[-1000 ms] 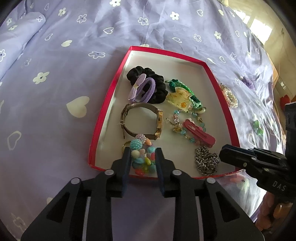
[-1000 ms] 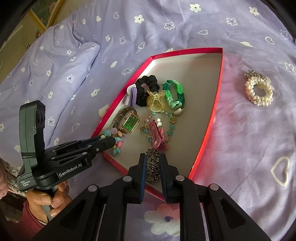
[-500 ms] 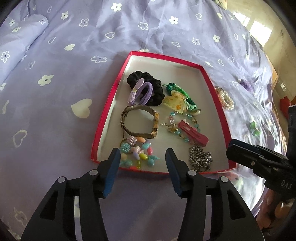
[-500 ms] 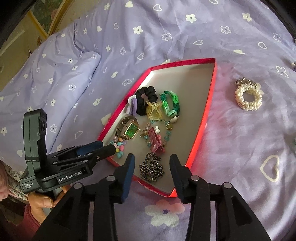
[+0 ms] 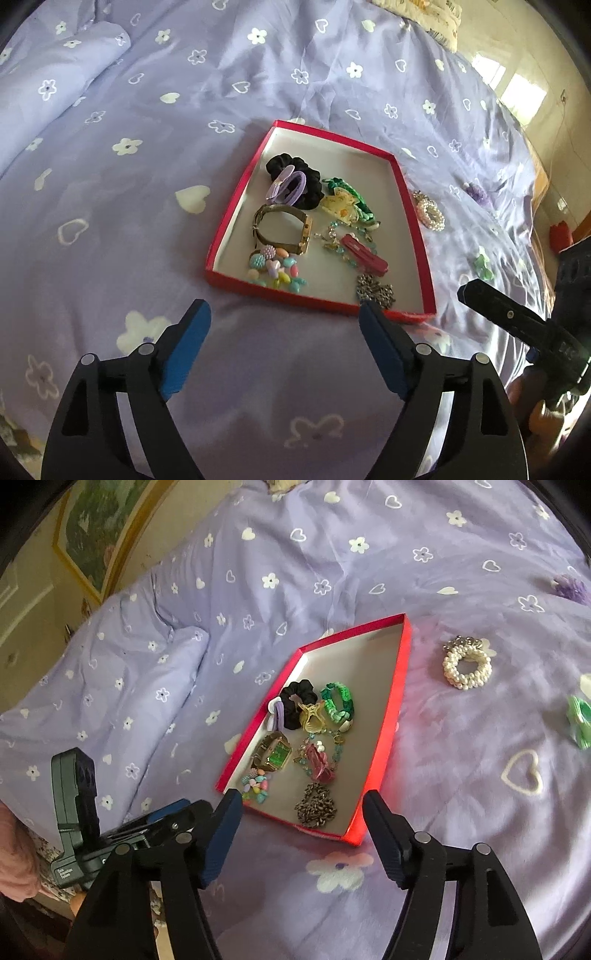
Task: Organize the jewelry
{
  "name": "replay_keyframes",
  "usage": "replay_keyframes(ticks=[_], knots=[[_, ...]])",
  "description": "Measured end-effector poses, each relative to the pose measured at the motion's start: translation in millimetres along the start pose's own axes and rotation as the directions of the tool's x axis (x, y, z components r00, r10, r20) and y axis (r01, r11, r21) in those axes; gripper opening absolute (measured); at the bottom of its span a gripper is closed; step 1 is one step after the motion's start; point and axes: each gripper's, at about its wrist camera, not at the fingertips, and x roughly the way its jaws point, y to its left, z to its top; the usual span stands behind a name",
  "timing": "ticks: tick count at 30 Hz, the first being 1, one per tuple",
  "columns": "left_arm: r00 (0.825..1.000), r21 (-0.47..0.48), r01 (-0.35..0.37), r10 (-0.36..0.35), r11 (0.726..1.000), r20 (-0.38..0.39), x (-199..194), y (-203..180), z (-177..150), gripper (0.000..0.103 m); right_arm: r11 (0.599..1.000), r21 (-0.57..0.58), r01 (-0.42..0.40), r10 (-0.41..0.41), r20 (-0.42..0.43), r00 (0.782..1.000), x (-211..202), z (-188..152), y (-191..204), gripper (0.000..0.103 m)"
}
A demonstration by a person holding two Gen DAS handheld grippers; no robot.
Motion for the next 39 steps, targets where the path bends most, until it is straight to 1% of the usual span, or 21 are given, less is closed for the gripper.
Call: replay_keyframes(ticks=[3,6,9,12,18,21,25,28,31,33,34,36,39], knots=[[1.0,-0.009,-0.007,0.007,1.0,0.01,-8.9,-0.3,-8.1,0.087,1.0,0.021,-0.001,0.0,0.016,1.0,-6.8,-8.5,-1.1,0.075],[1.0,-0.024,0.001,0.0,1.0,0.008,-15.1,1.2,-17.3,0.089,0.999,0.032,0.005,-0.006,0.027,1.0,-12.7,-16.2,-2.3,0.076],[1.0,-0.028,-0.005,0.005,1.0,0.002,-18.8,1.7,-24.9,0.09,0.999,0.031,0.011,-0.012,0.035,0.999,-18.6,-22.2,-0.2,0.08],[1.0,-0.028,-0.015,0.015,1.0,-0.002,-21.7,2.0,-31.4,0.091,1.0,0.021,0.02,-0.021,0.048,0.999,-23.0,-26.8,2.7,0.081],[0.999,-0.015,-0.048,0.048,0.999,0.019,-33.4,1.5,-37.7,0.092,0.996,-0.046,0.075,-0.071,0.077,0.994,-31.7,-33.4,15.8,0.082],[0.995,0.015,-0.086,0.085,0.996,0.048,-43.6,-1.6,-37.2,0.096,0.991,-0.087,0.104,-0.096,0.096,0.991,-36.4,-33.6,24.8,0.082],[0.991,0.038,-0.103,0.099,0.994,0.086,-56.6,-3.7,-30.4,0.099,0.977,-0.163,0.141,-0.125,0.105,0.987,-44.4,-26.0,41.1,0.088],[0.985,0.07,-0.124,0.115,0.99,0.126,-67.3,-9.0,-22.7,0.1,0.964,-0.219,0.149,-0.128,0.108,0.986,-52.9,-14.7,54.4,0.09],[0.976,0.106,-0.15,0.13,0.983,0.176,-77.4,-16.2,-13.4,0.103,0.946,-0.279,0.168,-0.131,0.144,0.981,-64.6,-4.7,69.2,0.097],[0.964,0.126,-0.184,0.154,0.975,0.215,-81.7,-20.9,-9.3,0.103,0.93,-0.318,0.187,-0.134,0.183,0.974,-71.1,-1.9,78.3,0.103],[0.956,0.133,-0.212,0.177,0.968,0.234,-81.5,-23.2,-8.2,0.103,0.919,-0.343,0.193,-0.13,0.2,0.971,-72.8,-1.9,82.5,0.103],[0.948,0.138,-0.241,0.203,0.961,0.243,-77.0,-25.3,-8.5,0.103,0.911,-0.356,0.208,-0.138,0.211,0.968,-70.3,-4.7,83.0,0.103],[0.949,0.125,-0.249,0.215,0.96,0.232,-64.4,-22.3,-13.6,0.103,0.923,-0.32,0.213,-0.154,0.202,0.967,-60.0,-12.0,73.6,0.103]])
